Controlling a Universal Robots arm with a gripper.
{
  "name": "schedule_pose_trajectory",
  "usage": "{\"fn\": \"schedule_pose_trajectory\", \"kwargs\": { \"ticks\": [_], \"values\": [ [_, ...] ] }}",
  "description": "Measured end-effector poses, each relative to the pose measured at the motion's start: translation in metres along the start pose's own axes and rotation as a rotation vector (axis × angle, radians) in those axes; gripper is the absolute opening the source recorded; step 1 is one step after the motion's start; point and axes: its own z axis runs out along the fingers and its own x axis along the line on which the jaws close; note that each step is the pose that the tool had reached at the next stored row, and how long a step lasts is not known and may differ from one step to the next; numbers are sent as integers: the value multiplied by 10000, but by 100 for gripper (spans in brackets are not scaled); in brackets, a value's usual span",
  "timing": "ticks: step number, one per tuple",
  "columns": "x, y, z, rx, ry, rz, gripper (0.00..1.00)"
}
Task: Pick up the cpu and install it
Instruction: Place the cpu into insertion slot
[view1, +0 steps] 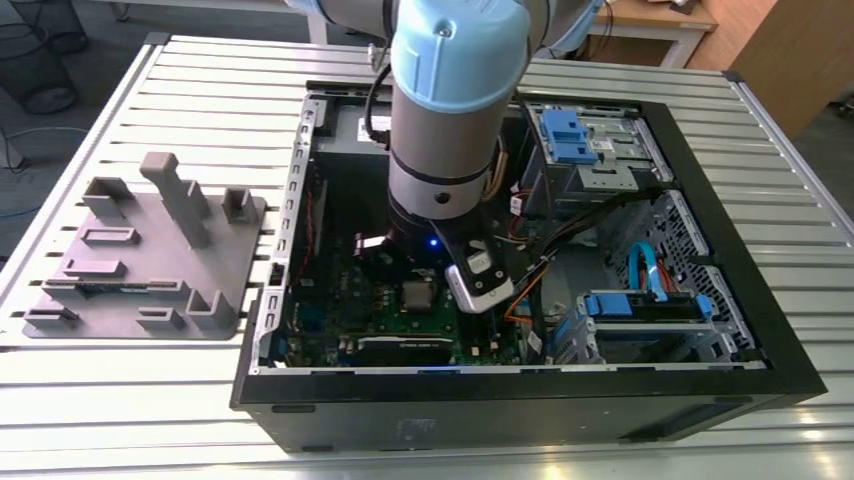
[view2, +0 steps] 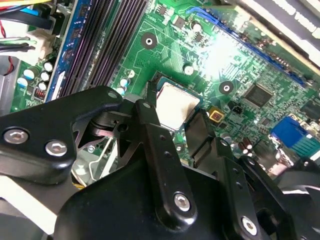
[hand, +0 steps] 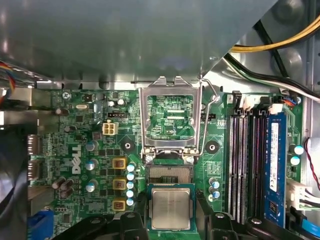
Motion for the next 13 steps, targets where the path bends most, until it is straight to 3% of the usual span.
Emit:
{"fn": "schedule_pose_trajectory", "kwargs": {
  "ticks": [7, 13],
  "values": [
    [-18, -1, 42, 0, 2, 1, 47],
    [-19, 2, 64, -187, 0, -2, 47]
  ]
}}
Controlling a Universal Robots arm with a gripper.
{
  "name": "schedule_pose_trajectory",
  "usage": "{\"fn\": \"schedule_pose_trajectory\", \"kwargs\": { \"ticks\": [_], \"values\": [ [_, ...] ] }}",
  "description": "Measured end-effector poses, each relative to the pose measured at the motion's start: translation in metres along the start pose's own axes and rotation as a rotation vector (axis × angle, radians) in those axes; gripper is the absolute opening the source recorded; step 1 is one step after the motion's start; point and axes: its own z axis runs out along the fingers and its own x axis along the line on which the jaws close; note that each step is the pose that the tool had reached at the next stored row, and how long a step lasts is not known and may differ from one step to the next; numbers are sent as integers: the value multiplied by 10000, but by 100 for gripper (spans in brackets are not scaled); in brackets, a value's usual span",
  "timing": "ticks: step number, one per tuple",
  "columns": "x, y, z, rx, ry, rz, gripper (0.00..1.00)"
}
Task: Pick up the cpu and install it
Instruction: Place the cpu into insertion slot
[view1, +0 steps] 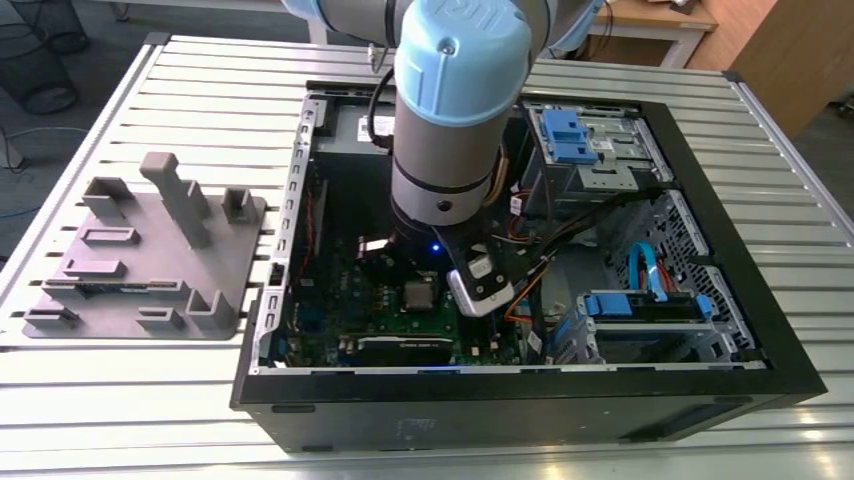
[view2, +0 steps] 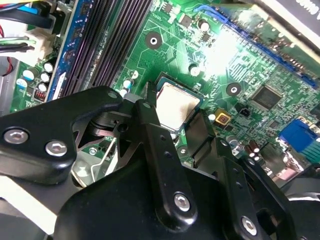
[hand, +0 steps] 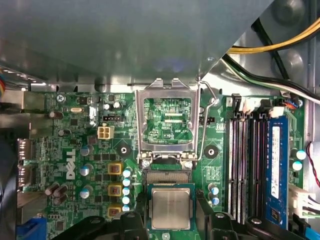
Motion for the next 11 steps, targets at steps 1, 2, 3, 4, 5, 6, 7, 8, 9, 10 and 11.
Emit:
{"fn": "schedule_pose_trajectory", "kwargs": {
  "ticks": [1, 2, 3, 4, 5, 6, 7, 8, 9, 10, 11],
  "values": [
    [0, 0, 9, -16, 0, -1, 47],
    [0, 0, 18, -28, 0, -1, 47],
    [0, 0, 28, -35, 1, -1, 47],
    [0, -1, 34, -42, 1, -1, 47],
    [0, 0, 39, -55, 2, -1, 47],
    [1, 0, 42, -73, 2, -1, 47],
    [2, 0, 45, -92, 1, -1, 47],
    [2, 0, 48, -112, 1, -1, 47],
    [2, 0, 49, -133, 2, -2, 47],
    [3, 0, 51, -153, 2, -2, 47],
    [5, 1, 53, -161, 1, -3, 47]
  ]
}}
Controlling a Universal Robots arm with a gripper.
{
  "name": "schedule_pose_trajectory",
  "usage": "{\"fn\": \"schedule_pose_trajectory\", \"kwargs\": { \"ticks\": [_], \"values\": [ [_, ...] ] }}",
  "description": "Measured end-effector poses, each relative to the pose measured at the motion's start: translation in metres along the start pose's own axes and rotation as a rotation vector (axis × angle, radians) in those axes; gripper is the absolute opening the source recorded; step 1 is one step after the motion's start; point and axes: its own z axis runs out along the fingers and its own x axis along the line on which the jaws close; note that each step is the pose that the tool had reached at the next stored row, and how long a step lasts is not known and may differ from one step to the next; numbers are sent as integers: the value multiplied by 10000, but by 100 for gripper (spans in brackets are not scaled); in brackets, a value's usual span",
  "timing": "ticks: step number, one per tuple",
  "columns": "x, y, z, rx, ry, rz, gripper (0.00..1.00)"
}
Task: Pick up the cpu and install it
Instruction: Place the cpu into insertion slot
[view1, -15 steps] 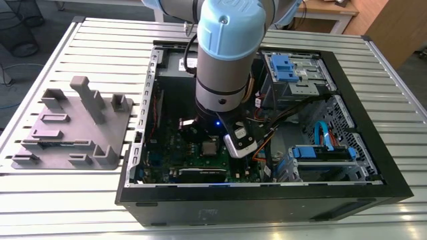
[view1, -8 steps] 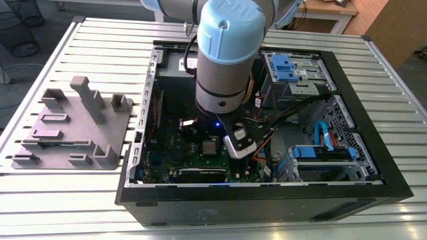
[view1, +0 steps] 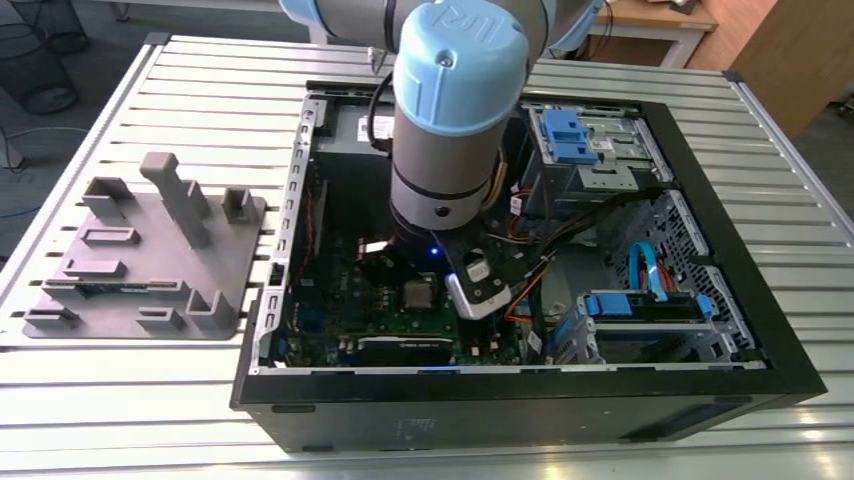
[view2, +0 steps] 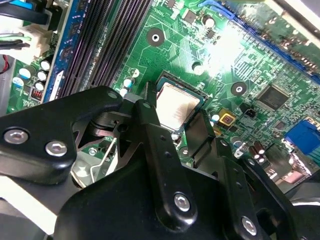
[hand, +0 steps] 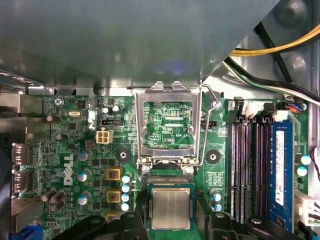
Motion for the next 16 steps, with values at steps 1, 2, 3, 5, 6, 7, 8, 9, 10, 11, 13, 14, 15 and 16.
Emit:
{"fn": "schedule_pose_trajectory", "kwargs": {
  "ticks": [1, 2, 3, 5, 6, 7, 8, 9, 10, 11, 13, 14, 15, 16],
  "values": [
    [4, 0, 2, -3, -1, 0, 47],
    [8, 0, 3, -3, 0, 0, 47],
    [13, 0, 4, -2, 1, 0, 47],
    [22, -1, 8, -1, 1, 0, 47],
    [23, -1, 11, -2, 0, 0, 47],
    [22, -1, 15, -1, 0, -1, 47],
    [23, -1, 21, -1, 1, -1, 47],
    [23, -2, 25, 0, 1, 0, 47],
    [23, -2, 24, 1, 2, 0, 47],
    [23, -2, 25, 1, 2, 0, 47],
    [23, -1, 27, -1, 1, 0, 47],
    [23, -1, 27, -2, 1, 0, 47],
    [23, -1, 28, -1, 0, 0, 47],
    [23, -1, 28, -2, 1, 0, 47]
  ]
}}
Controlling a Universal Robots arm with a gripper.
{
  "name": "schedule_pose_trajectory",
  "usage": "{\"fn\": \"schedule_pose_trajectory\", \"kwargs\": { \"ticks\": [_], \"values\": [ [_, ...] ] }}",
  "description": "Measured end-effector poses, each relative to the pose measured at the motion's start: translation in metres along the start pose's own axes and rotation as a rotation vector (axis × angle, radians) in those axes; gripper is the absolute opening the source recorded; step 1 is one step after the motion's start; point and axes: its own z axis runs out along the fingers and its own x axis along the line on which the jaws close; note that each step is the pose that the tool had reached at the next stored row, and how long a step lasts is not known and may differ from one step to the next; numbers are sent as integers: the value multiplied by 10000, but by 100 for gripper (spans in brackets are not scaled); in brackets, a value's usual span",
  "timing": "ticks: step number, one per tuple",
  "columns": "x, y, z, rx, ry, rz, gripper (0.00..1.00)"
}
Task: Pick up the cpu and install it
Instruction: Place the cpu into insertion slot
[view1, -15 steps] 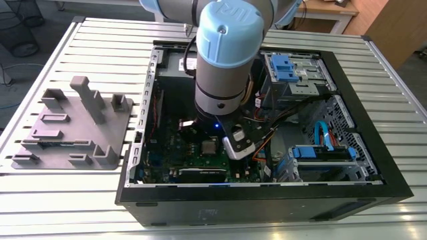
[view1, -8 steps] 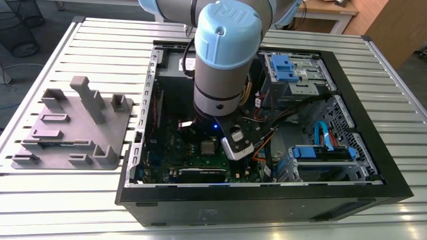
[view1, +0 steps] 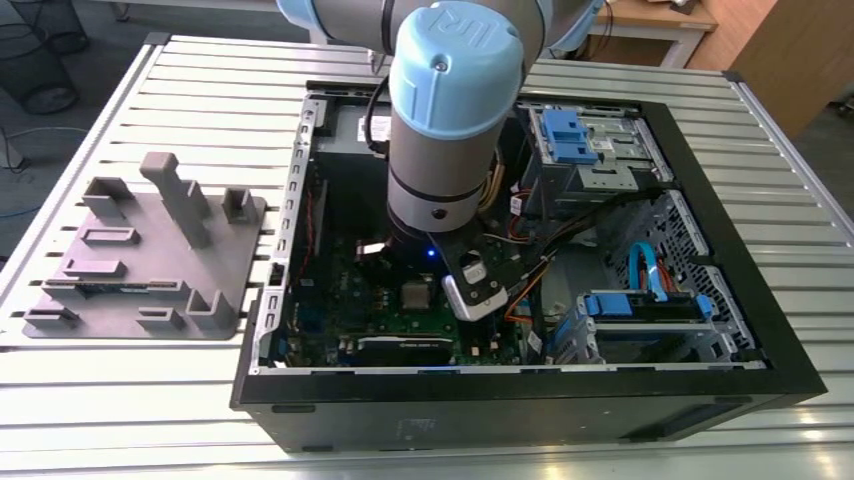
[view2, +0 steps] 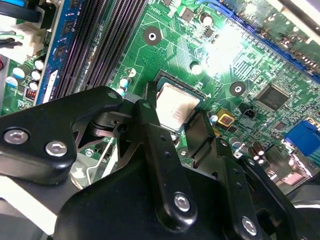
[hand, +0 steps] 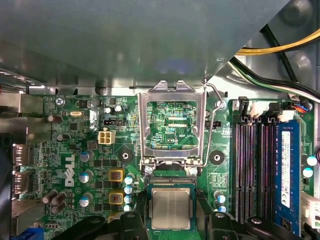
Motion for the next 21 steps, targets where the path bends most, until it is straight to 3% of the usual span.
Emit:
{"fn": "schedule_pose_trajectory", "kwargs": {
  "ticks": [3, 4, 17, 21],
  "values": [
    [0, 0, 1, 0, 0, 0, 48],
    [0, 0, 2, 0, 0, 0, 55],
    [0, 0, -3, -1, 0, 0, 55],
    [0, 0, -5, -1, 1, 0, 46]
  ]
}}
